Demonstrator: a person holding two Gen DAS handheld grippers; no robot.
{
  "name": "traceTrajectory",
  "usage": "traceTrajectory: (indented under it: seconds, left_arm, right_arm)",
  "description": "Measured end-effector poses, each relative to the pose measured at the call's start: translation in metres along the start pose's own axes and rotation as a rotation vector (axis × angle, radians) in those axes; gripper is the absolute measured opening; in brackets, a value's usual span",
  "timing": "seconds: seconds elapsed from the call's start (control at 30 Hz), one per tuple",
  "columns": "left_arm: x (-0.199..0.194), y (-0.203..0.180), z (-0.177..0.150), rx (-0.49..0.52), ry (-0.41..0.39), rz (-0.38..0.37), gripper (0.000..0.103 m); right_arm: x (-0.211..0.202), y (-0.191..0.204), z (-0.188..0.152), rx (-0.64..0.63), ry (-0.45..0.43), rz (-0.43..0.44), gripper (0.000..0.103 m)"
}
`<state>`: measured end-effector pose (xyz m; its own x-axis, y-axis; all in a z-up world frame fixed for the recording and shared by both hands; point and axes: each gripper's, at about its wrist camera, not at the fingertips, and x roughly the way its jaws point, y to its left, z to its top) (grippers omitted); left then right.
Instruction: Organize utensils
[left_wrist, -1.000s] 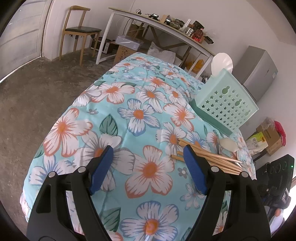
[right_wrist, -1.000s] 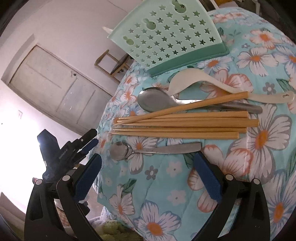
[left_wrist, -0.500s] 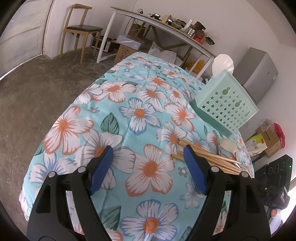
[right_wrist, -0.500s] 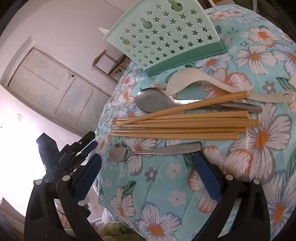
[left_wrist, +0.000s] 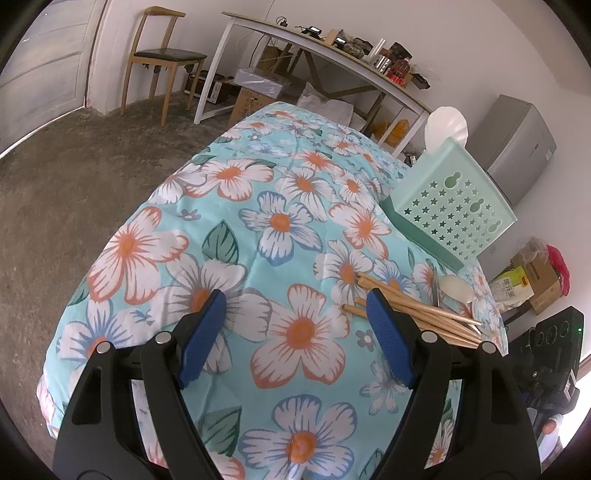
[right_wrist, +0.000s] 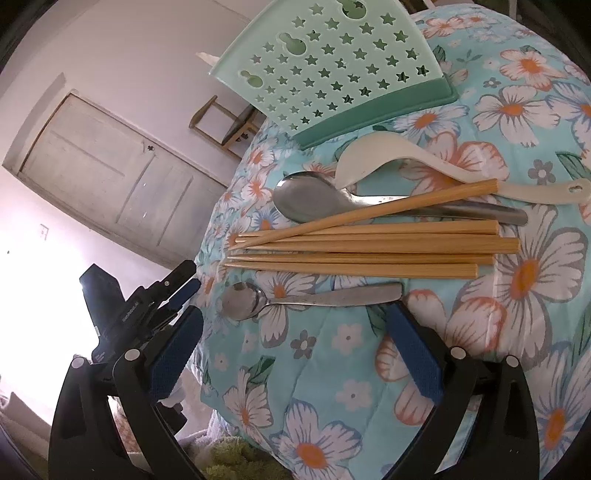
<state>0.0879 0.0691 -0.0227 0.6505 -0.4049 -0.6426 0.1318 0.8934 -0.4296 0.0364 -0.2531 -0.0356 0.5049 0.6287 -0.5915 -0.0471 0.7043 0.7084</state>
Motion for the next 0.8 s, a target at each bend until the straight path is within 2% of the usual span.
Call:
traceTrajectory:
  seconds: [0.13,0.27,0.37,0.5,0.53,0.63,0.7,0.8]
  left_arm:
    - [0.000,0.000,0.000,0.000,0.000,0.000,0.074]
    - [0.000,0.001,-0.001,-0.005,0.002,-0.003,0.074]
    - [0.000,0.001,-0.003,-0.013,0.000,-0.006,0.074]
    - [0.000,0.002,-0.003,-0.016,0.004,-0.003,0.074]
    - [0.000,0.002,-0.004,-0.017,0.005,-0.003,0.074]
    - [0.000,0.002,-0.004,-0.015,0.007,-0.004,0.074]
    - [-0.001,0.003,-0.004,-0.020,0.008,-0.007,0.074]
    - [-0.001,0.004,-0.005,-0.031,0.011,-0.018,0.074]
  right_arm:
    - [-0.001,0.001,0.002,0.012,0.021,-0.015,0.096]
    - [-0.005,0.016,-0.001,-0.041,0.018,-0.113,0.089]
    - [-0.010,0.053,-0.012,-0.243,-0.020,-0.253,0.087]
    - [0.004,0.111,-0.040,-0.632,-0.078,-0.461,0.085]
    - [0.008,0.119,-0.046,-0.693,-0.083,-0.493,0.084]
    - [0.035,0.140,-0.068,-0.918,-0.074,-0.593,0.073]
    - [0.049,0.145,-0.078,-1.018,-0.054,-0.635,0.061]
    - [0.067,0.150,-0.085,-1.122,-0.032,-0.696,0.050]
